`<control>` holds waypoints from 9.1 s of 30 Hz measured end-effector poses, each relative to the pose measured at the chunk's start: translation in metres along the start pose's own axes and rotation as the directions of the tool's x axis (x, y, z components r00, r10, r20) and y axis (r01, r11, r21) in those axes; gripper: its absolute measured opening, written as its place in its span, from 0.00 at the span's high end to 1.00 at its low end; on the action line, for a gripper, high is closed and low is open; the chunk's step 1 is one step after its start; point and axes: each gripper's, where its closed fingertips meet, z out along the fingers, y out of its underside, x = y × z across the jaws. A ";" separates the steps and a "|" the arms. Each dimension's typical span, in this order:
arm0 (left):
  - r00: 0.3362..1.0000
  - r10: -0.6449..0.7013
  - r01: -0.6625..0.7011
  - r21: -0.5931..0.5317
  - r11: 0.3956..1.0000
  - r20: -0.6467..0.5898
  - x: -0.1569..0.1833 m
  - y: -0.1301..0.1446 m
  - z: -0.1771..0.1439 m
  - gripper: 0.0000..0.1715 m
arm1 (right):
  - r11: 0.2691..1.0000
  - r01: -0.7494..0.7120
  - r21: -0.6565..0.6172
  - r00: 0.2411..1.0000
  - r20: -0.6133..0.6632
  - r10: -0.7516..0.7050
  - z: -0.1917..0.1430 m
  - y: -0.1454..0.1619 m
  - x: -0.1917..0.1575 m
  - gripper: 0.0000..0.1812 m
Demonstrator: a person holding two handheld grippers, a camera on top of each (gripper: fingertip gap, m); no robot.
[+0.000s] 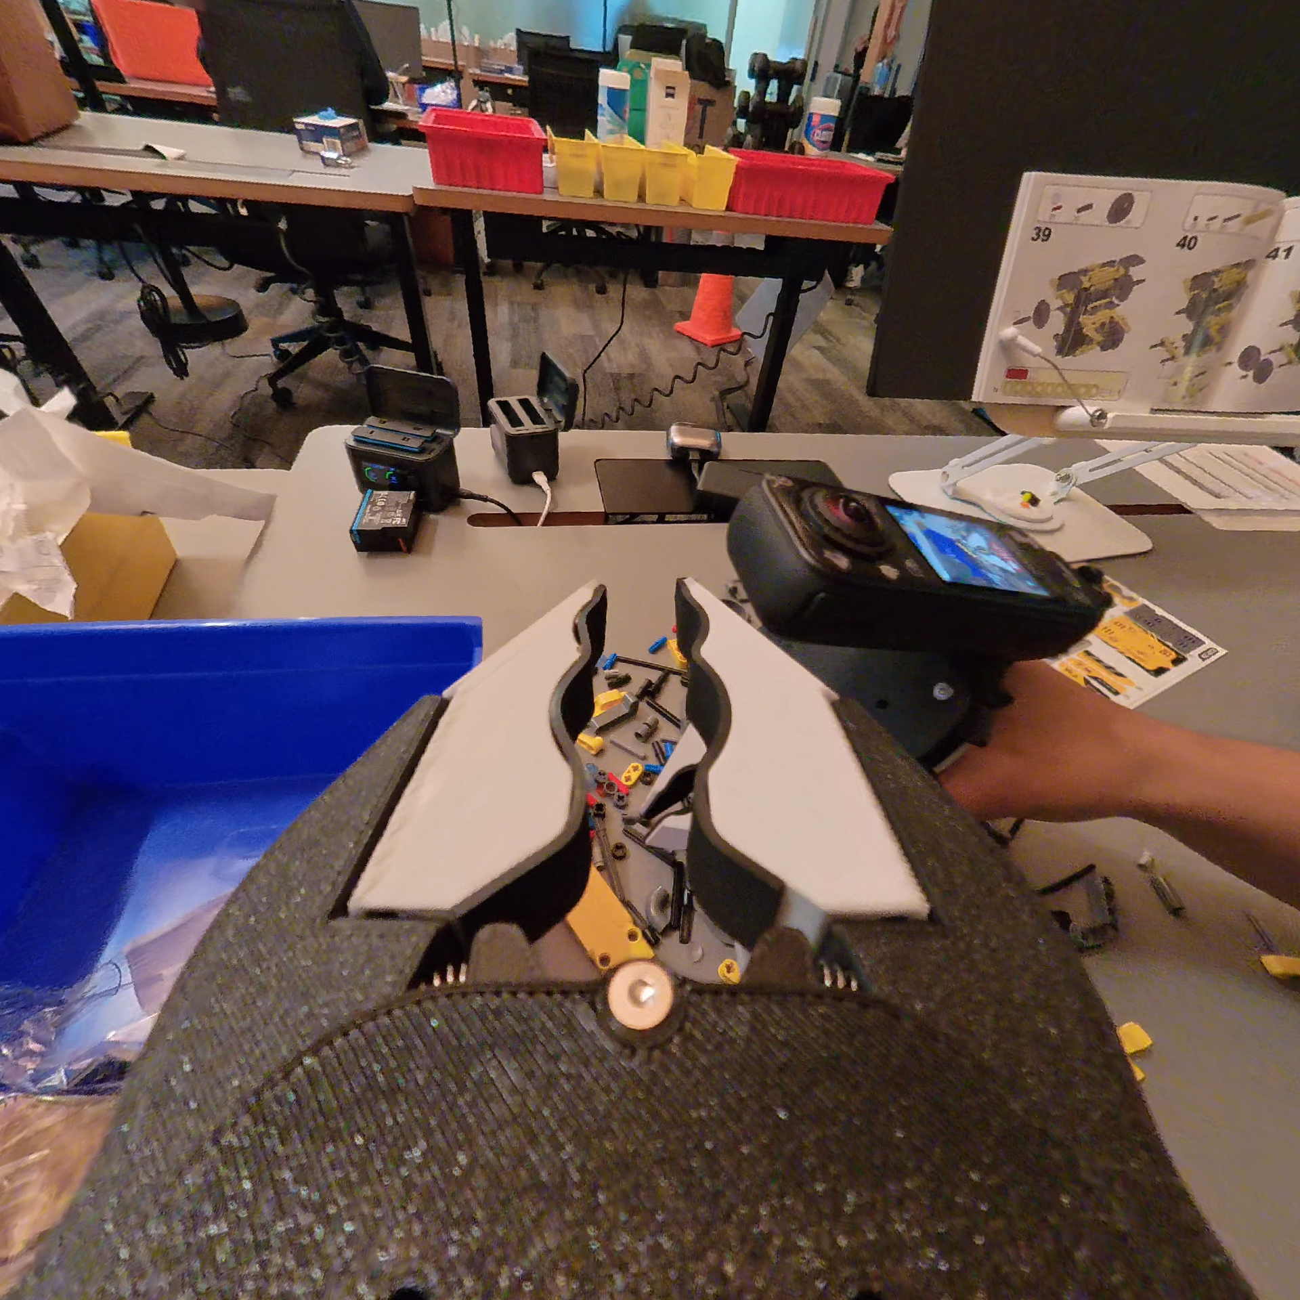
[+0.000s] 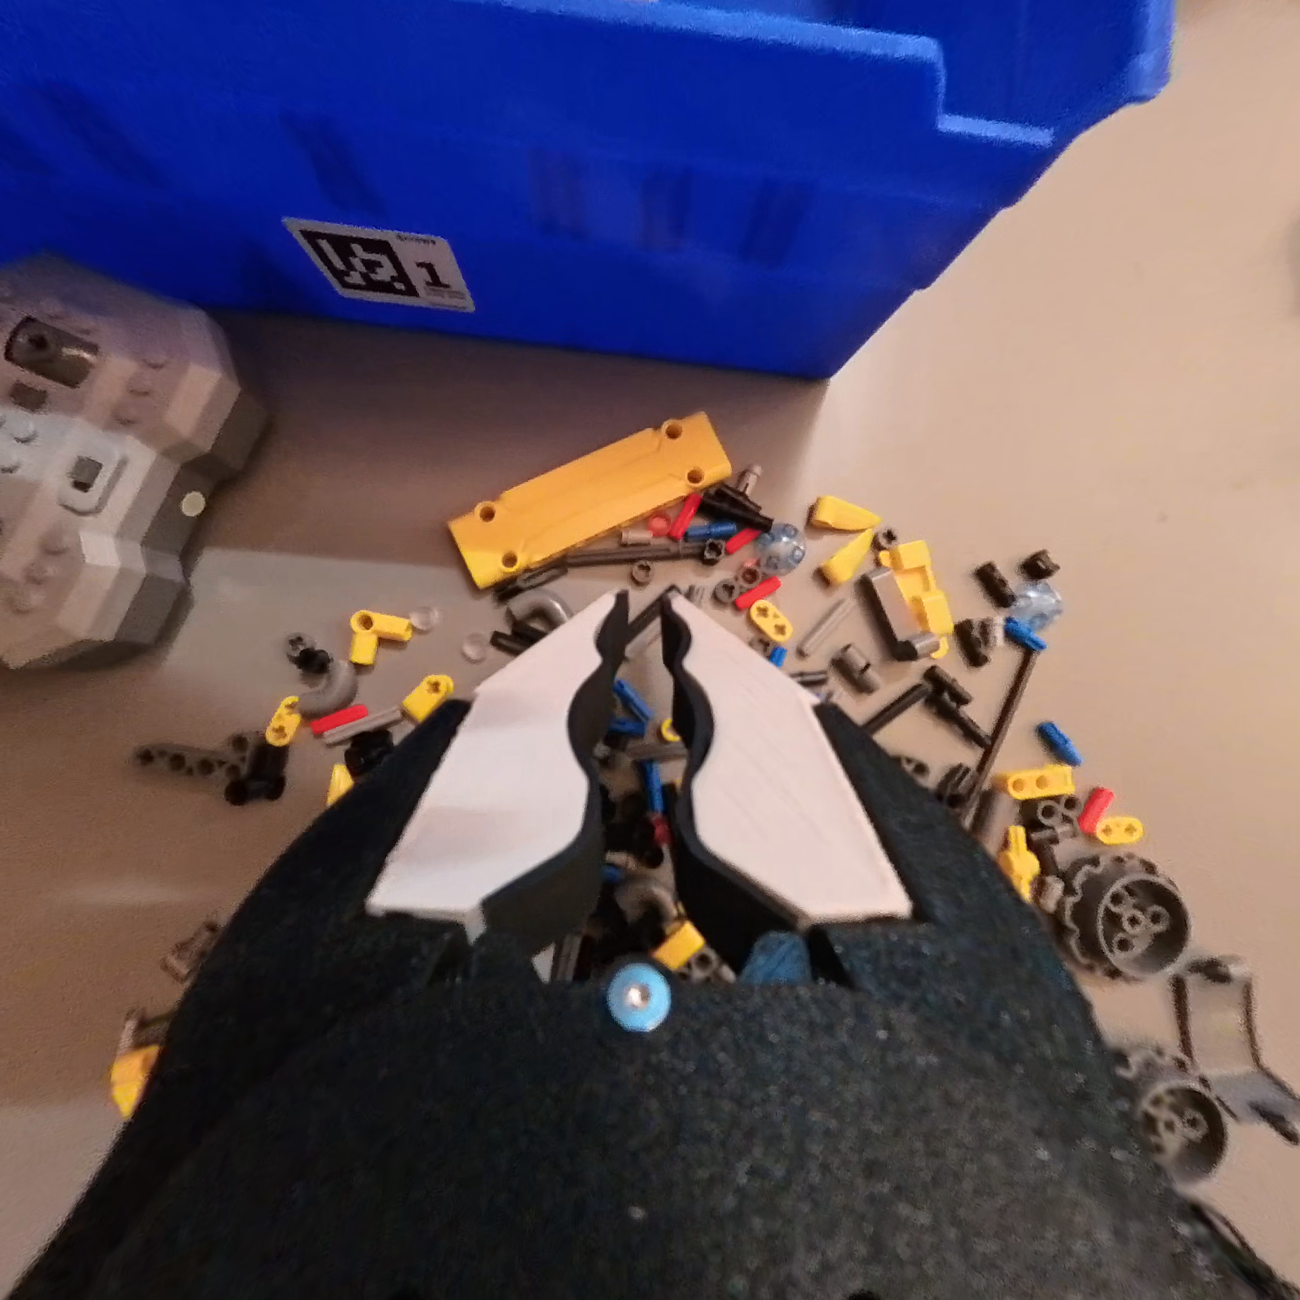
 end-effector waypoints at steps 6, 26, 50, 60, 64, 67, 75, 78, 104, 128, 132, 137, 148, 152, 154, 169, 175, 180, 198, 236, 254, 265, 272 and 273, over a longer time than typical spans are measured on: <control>1.000 -0.018 0.018 -0.005 1.000 -0.003 -0.002 0.001 0.000 0.88 | 1.000 -0.005 -0.009 0.998 0.058 0.006 0.011 0.000 -0.003 0.95; 0.997 -0.036 0.038 -0.027 0.999 0.075 -0.017 0.007 -0.002 0.86 | 1.000 0.004 -0.019 0.999 0.043 -0.003 0.022 0.001 -0.001 0.97; 0.999 -0.009 0.011 -0.025 1.000 0.046 -0.006 0.004 0.001 0.85 | 0.967 -0.199 0.156 0.968 -0.122 0.219 -0.139 0.076 -0.072 0.98; 0.976 0.073 -0.080 -0.027 0.996 -0.203 0.097 -0.003 0.021 0.83 | 0.912 -0.409 -0.013 0.844 -0.385 0.373 -0.203 0.258 -0.168 0.98; 0.937 0.135 -0.166 -0.070 0.984 -0.323 0.156 0.008 0.028 0.82 | 0.947 -0.303 -0.104 0.861 -0.456 0.225 -0.202 0.277 -0.174 0.98; 0.926 0.191 -0.225 -0.070 0.972 -0.324 0.174 0.011 0.030 0.82 | 0.962 -0.249 -0.112 0.875 -0.453 0.174 -0.198 0.277 -0.175 0.97; 0.903 0.113 -0.165 -0.092 0.982 -0.415 0.184 0.020 0.034 0.82 | 0.954 -0.301 -0.006 0.892 -0.355 0.279 -0.196 0.270 -0.187 0.91; 0.889 0.062 -0.126 -0.112 0.986 -0.453 0.183 0.022 0.034 0.82 | 0.936 -0.348 0.055 0.862 -0.373 0.342 -0.205 0.270 -0.181 0.89; 0.902 0.077 -0.152 -0.145 0.978 -0.426 0.176 0.034 0.041 0.82 | 0.942 -0.331 0.051 0.863 -0.386 0.325 -0.200 0.279 -0.175 0.95; 0.907 0.086 -0.156 -0.141 0.978 -0.412 0.172 0.033 0.041 0.81 | 0.981 -0.162 -0.107 0.870 -0.484 0.091 -0.197 0.276 -0.179 0.96; 0.908 0.092 -0.161 -0.138 0.977 -0.408 0.172 0.032 0.040 0.81 | 0.978 -0.196 -0.065 0.880 -0.452 0.146 -0.198 0.274 -0.183 0.93; 0.908 0.093 -0.163 -0.139 0.977 -0.408 0.172 0.033 0.041 0.81 | 0.962 -0.274 0.007 0.871 -0.423 0.251 -0.198 0.273 -0.180 0.92; 0.911 0.095 -0.164 -0.142 0.976 -0.400 0.170 0.033 0.042 0.81 | 0.950 -0.310 0.024 0.851 -0.439 0.289 -0.198 0.274 -0.169 0.97; 0.912 0.095 -0.164 -0.143 0.976 -0.400 0.169 0.034 0.042 0.81 | 0.972 -0.222 -0.082 0.839 -0.523 0.148 -0.199 0.279 -0.162 0.97; 0.912 0.095 -0.165 -0.143 0.976 -0.400 0.169 0.034 0.042 0.81 | 0.974 -0.195 -0.111 0.846 -0.522 0.110 -0.198 0.278 -0.164 0.97; 0.913 0.095 -0.164 -0.142 0.976 -0.397 0.168 0.034 0.042 0.81 | 0.978 -0.196 -0.068 0.887 -0.437 0.148 -0.191 0.269 -0.176 0.96; 0.913 0.093 -0.163 -0.144 0.976 -0.398 0.167 0.034 0.042 0.81 | 0.969 -0.245 -0.004 0.880 -0.421 0.221 -0.197 0.268 -0.175 1.00; 0.913 0.096 -0.166 -0.145 0.976 -0.397 0.168 0.034 0.042 0.81 | 0.950 -0.310 0.047 0.868 -0.393 0.303 -0.198 0.270 -0.171 1.00; 0.909 0.092 -0.165 -0.150 0.975 -0.405 0.169 0.036 0.042 0.81 | 0.908 -0.394 0.143 0.794 -0.444 0.414 -0.214 0.277 -0.156 0.96; 0.480 0.303 -0.764 -0.224 0.605 -0.823 0.314 0.210 -0.002 0.90 | 0.915 -0.396 0.072 0.790 -0.482 0.380 -0.202 0.287 -0.135 0.95; 0.564 0.054 -0.566 -0.338 0.752 -0.824 0.321 0.196 -0.003 0.84 | 0.847 0.199 -0.494 0.594 -0.627 -0.505 -0.212 0.284 -0.129 0.96; 0.541 0.058 -0.590 -0.329 0.737 -0.839 0.326 0.204 -0.008 0.96 | 0.801 0.233 -0.551 0.549 -0.605 -0.576 -0.213 0.291 -0.130 0.96; 0.522 0.106 -0.622 -0.293 0.726 -0.846 0.328 0.206 -0.011 0.96 | 0.804 0.236 -0.546 0.558 -0.601 -0.572 -0.214 0.293 -0.135 0.96; 0.519 0.113 -0.627 -0.287 0.724 -0.847 0.328 0.206 -0.012 0.96 | 0.811 0.231 -0.537 0.565 -0.604 -0.562 -0.215 0.293 -0.136 0.95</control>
